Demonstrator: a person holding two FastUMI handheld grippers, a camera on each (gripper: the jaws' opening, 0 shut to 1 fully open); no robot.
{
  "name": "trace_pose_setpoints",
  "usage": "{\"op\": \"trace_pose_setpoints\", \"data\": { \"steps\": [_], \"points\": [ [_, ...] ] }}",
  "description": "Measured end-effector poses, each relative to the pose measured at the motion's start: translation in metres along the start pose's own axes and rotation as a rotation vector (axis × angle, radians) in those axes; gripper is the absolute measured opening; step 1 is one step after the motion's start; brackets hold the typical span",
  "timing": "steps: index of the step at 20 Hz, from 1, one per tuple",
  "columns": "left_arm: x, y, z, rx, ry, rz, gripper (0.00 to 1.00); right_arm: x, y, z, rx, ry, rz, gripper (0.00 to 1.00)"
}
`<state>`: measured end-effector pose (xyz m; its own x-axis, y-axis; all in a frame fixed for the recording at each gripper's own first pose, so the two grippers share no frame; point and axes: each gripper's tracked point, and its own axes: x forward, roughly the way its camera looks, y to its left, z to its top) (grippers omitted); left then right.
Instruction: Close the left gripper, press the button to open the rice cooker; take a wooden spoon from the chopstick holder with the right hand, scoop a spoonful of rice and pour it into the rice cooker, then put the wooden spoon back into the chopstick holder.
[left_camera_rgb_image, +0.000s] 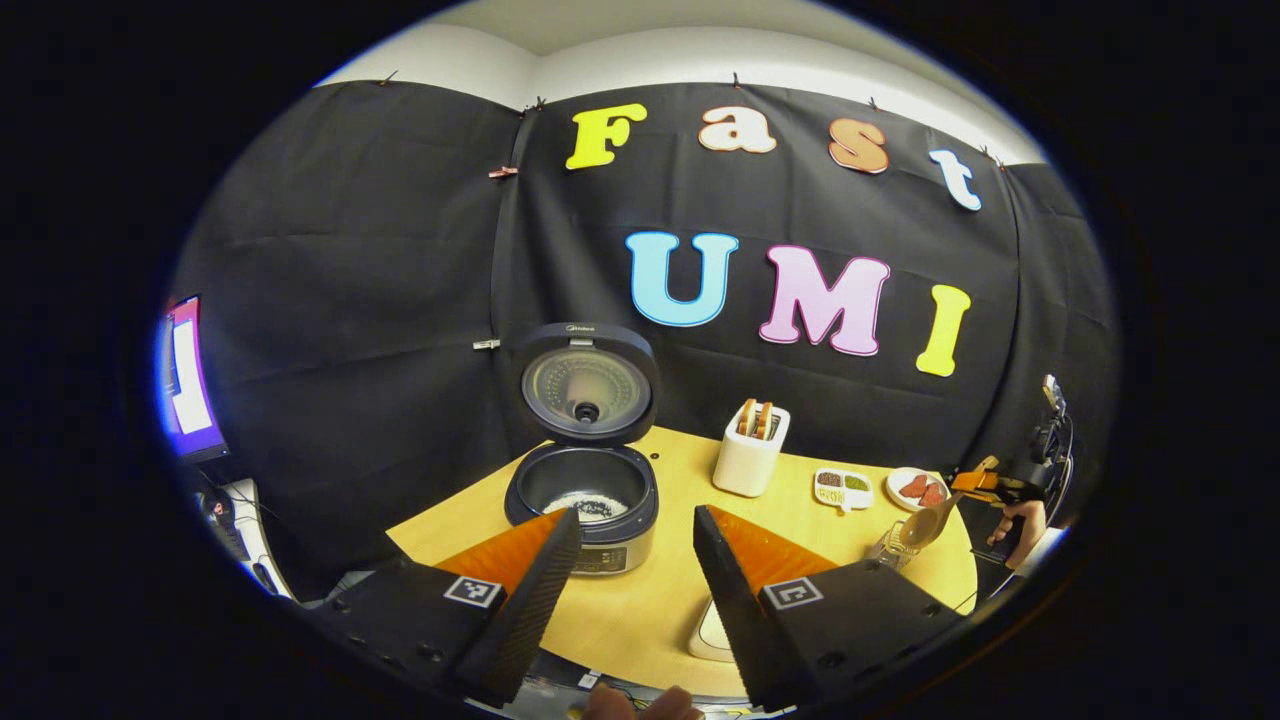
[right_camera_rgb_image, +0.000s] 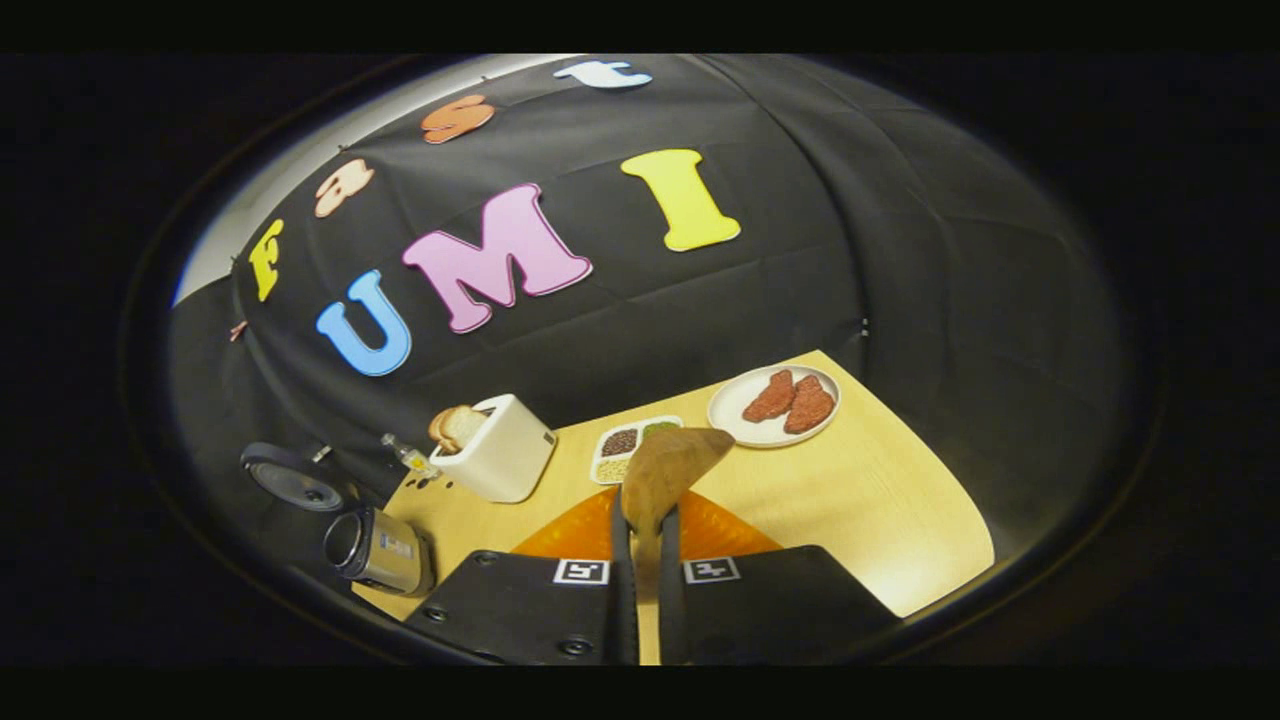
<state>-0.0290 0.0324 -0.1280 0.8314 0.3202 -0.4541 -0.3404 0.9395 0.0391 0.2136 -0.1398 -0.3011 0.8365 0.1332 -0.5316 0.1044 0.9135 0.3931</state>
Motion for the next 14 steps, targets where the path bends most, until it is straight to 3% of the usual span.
{"op": "trace_pose_setpoints", "data": {
  "steps": [5,6,7,9,11,14],
  "points": [
    [0.005,-0.021,-0.002,0.037,0.032,-0.007,0.8,0.028,-0.01,-0.022,-0.013,0.039,-0.008,0.13],
    [0.006,-0.026,-0.002,0.047,0.036,-0.012,0.8,0.031,-0.011,-0.029,-0.014,0.051,-0.01,0.08],
    [0.007,-0.03,-0.002,0.058,0.04,-0.019,0.8,0.034,-0.013,-0.037,-0.022,0.064,-0.011,0.13],
    [0.009,-0.038,-0.002,0.077,0.043,-0.032,0.8,0.036,-0.018,-0.05,-0.032,0.084,-0.019,0.08],
    [0.009,-0.041,-0.001,0.088,0.048,-0.039,0.79,0.038,-0.023,-0.055,-0.016,0.085,-0.028,0.17],
    [0.01,-0.042,-0.005,0.083,0.059,-0.04,0.78,0.036,-0.026,-0.06,0.017,0.092,-0.017,0.14]
  ]
}}
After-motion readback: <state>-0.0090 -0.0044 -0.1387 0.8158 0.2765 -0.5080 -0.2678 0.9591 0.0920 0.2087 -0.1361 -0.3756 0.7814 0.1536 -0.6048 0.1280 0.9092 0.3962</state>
